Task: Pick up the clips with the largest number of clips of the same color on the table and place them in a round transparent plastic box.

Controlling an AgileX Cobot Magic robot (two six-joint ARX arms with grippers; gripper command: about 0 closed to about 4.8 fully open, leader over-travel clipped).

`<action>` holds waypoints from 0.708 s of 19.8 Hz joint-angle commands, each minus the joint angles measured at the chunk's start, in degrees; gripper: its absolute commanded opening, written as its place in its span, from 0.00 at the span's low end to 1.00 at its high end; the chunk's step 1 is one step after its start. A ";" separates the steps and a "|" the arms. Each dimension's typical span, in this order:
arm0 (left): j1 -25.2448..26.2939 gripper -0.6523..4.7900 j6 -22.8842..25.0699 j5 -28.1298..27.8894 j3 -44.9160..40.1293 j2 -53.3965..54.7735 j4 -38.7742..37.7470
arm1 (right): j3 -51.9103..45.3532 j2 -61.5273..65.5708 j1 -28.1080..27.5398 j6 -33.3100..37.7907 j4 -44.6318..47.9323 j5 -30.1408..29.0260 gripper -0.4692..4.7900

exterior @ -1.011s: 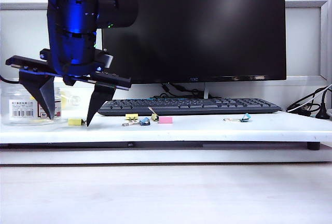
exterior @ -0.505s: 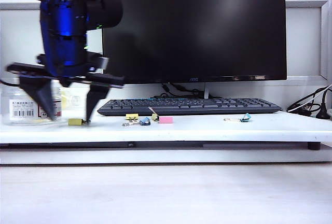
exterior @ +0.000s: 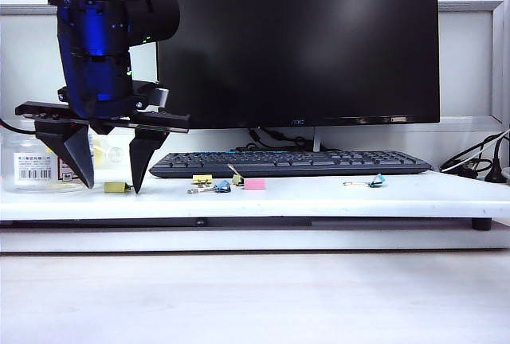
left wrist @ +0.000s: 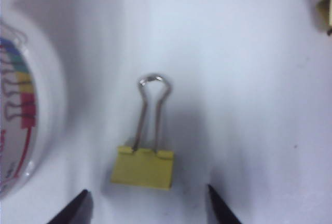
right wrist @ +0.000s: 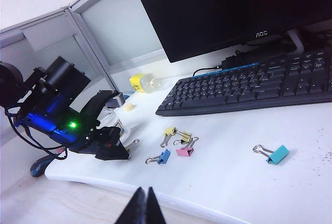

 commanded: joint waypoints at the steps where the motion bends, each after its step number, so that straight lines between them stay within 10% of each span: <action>1: 0.00 0.61 0.44 1.44 0.07 0.66 -0.17 | 0.24 0.02 0.00 0.04 1.03 0.11 0.08; 14: 0.02 0.45 1.51 3.50 -0.20 2.19 -2.45 | 0.24 0.02 -0.07 0.04 1.03 0.13 0.08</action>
